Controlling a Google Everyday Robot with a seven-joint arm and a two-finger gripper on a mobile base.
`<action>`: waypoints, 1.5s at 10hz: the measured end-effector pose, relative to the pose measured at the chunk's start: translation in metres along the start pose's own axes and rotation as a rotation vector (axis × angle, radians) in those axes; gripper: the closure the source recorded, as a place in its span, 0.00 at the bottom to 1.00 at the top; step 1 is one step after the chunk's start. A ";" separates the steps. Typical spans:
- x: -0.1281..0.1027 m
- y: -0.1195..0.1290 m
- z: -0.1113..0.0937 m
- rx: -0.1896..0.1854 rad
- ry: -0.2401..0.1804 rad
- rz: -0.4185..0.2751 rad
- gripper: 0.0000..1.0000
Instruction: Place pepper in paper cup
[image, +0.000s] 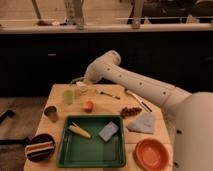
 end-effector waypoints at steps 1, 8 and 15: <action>-0.004 -0.005 0.009 0.002 -0.004 -0.003 1.00; -0.004 -0.024 0.043 0.029 -0.003 0.019 1.00; 0.004 -0.040 0.072 0.025 0.023 0.050 1.00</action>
